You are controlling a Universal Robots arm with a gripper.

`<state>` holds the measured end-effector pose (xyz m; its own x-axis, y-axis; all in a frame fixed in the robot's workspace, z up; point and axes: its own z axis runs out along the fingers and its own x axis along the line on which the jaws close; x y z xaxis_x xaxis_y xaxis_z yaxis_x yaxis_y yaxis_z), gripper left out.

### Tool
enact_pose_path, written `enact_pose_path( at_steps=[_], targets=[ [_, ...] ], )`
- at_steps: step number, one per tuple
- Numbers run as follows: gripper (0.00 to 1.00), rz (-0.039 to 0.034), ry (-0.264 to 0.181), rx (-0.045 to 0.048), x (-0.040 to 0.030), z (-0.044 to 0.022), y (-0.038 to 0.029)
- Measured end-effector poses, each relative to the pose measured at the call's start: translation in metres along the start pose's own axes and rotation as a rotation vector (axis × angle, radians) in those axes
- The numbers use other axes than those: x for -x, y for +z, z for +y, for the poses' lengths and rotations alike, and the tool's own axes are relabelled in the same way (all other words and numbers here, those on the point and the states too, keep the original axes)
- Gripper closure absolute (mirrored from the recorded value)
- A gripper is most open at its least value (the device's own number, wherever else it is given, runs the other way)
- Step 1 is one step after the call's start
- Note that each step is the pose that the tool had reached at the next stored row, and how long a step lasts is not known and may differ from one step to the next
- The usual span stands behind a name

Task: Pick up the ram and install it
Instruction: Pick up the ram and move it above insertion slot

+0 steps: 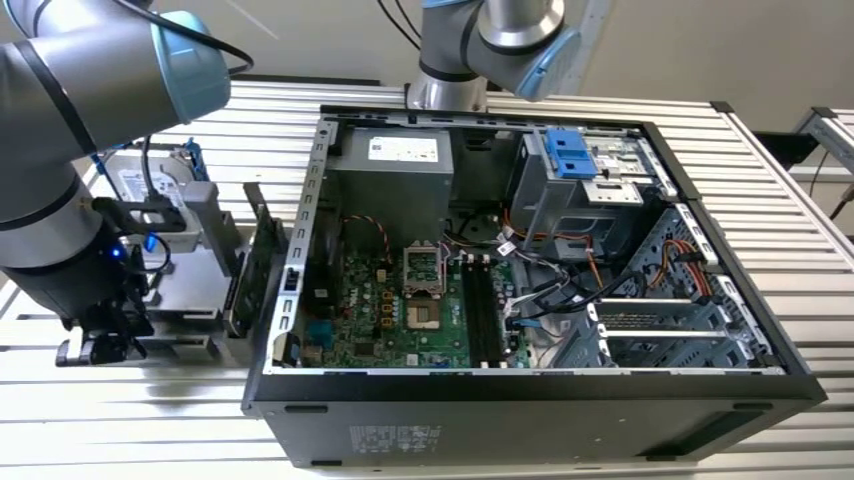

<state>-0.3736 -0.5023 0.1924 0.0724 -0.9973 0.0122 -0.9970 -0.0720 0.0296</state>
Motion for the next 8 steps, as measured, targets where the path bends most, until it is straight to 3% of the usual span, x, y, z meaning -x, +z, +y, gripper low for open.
enact_pose_path(
  at_steps=[4, 8],
  targets=[
    [0.0, -0.015, 0.0, -0.003, 0.0, 0.0, 0.0],
    [0.0, -0.0163, 0.0, -0.0031, 0.0, 0.0, 0.0]
  ],
)
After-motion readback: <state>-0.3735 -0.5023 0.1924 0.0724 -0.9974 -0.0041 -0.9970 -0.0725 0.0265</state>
